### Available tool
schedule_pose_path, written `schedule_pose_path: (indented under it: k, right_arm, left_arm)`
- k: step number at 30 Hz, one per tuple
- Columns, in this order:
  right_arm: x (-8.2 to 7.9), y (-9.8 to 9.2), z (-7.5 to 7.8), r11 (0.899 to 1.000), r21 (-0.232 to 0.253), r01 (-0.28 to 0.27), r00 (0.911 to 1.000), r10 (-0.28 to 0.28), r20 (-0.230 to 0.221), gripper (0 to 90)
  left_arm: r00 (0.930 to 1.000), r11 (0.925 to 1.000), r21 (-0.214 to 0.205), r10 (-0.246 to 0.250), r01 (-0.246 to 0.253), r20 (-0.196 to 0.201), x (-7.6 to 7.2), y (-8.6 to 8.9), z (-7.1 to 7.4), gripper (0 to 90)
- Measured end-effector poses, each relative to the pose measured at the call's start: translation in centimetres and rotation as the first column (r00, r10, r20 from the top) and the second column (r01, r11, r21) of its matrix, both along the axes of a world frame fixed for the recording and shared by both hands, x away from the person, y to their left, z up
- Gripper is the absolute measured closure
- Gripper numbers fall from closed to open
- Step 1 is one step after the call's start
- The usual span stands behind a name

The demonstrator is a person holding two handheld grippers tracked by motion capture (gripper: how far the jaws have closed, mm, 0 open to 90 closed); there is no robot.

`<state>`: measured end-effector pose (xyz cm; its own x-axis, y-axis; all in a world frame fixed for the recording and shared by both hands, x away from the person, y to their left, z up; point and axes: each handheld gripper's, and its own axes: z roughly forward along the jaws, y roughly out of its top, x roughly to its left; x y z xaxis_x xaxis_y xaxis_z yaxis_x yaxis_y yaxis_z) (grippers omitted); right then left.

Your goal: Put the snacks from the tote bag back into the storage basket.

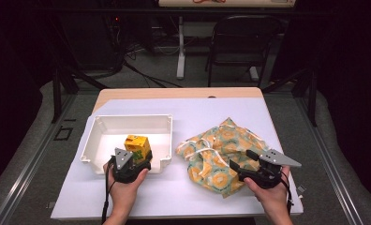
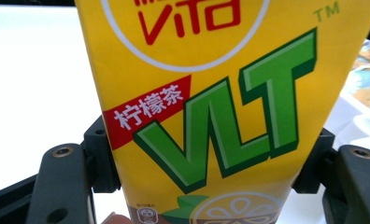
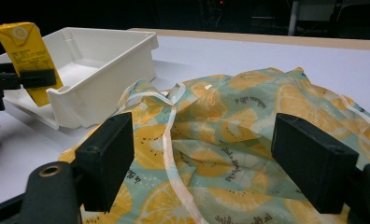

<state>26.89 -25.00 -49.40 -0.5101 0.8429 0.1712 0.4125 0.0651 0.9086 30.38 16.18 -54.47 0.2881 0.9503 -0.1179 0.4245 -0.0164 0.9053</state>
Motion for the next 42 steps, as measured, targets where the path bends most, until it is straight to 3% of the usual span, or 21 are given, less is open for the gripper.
schedule_pose_path:
  k: [8, 13, 24, 36, 42]
  right_arm:
    - [0.1, -0.1, -0.2, 1.0, -0.006, 0.01, 0.9999, -0.01, 0.002, 21.1]
    - [0.1, -0.2, -0.3, 1.0, -0.011, 0.019, 0.9998, -0.019, -0.002, 21.3]
    - [0.1, -0.1, -0.4, 1.0, -0.019, 0.022, 0.9998, -0.022, -0.003, 21.7]
    - [0.2, -0.1, -0.6, 0.999, -0.029, 0.025, 0.9996, -0.025, -0.007, 22.1]
    - [0.2, 0.0, -0.7, 0.999, -0.038, 0.027, 0.9996, -0.027, -0.008, 22.3]
  left_arm:
    - [0.9995, 0.9993, 0.027, 0.025, -0.025, -0.02, 0.7, -0.3, -1.1, 29.9]
    - [0.9981, 0.999, 0.013, 0.043, -0.042, -0.045, 1.2, -0.3, -1.8, 29.9]
    - [0.992, 0.9953, 0.046, 0.089, -0.085, -0.09, 1.6, -0.6, -1.8, 29.9]
    - [0.9906, 0.9904, 0.118, 0.085, -0.072, -0.107, 1.4, -1.3, -1.8, 29.6]
    - [0.9884, 0.99, 0.122, 0.087, -0.072, -0.125, 1.0, -1.3, -1.8, 28.9]
